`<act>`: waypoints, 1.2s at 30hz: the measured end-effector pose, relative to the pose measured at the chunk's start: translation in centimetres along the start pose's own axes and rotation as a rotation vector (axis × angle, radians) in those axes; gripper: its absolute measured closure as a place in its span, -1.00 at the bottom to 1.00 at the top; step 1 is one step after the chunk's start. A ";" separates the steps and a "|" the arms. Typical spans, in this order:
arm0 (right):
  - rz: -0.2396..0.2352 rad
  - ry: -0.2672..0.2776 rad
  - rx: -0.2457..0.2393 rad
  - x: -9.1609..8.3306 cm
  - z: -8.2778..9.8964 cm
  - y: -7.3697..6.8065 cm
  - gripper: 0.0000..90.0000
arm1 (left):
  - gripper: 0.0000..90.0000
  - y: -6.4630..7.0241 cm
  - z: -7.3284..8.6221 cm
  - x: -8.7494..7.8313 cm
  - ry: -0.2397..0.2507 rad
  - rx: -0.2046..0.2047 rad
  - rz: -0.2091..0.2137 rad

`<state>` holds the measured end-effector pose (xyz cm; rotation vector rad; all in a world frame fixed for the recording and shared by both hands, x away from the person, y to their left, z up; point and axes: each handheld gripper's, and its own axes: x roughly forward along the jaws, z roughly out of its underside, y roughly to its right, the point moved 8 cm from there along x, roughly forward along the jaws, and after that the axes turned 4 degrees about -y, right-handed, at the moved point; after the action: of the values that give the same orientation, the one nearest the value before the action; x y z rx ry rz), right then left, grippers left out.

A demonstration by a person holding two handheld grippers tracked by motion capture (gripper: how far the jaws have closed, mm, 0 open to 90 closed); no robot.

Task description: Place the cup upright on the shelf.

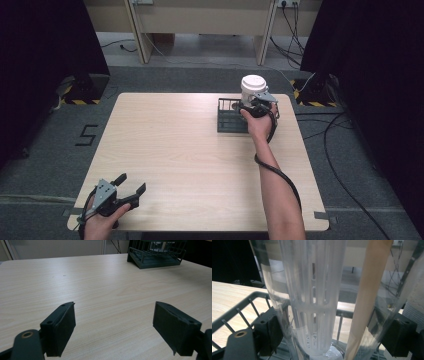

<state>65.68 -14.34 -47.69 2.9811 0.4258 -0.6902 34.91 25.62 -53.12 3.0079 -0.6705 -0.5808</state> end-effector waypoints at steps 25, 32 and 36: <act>0.020 -0.050 -0.009 0.0 0.0 -0.2 -0.65 | -0.61 0.1 0.0 0.0 -0.003 0.003 0.003; 0.018 -0.052 -0.010 -0.6 -0.2 -0.4 -0.67 | -0.61 0.1 0.0 0.0 -0.003 0.003 0.003; 0.017 -0.039 -0.002 -0.9 0.0 -0.5 -0.67 | -0.61 0.1 0.0 0.0 -0.002 0.004 0.003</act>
<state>64.74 -14.13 -47.30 2.9600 0.3977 -0.7449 34.88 25.51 -53.12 3.0102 -0.6771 -0.5838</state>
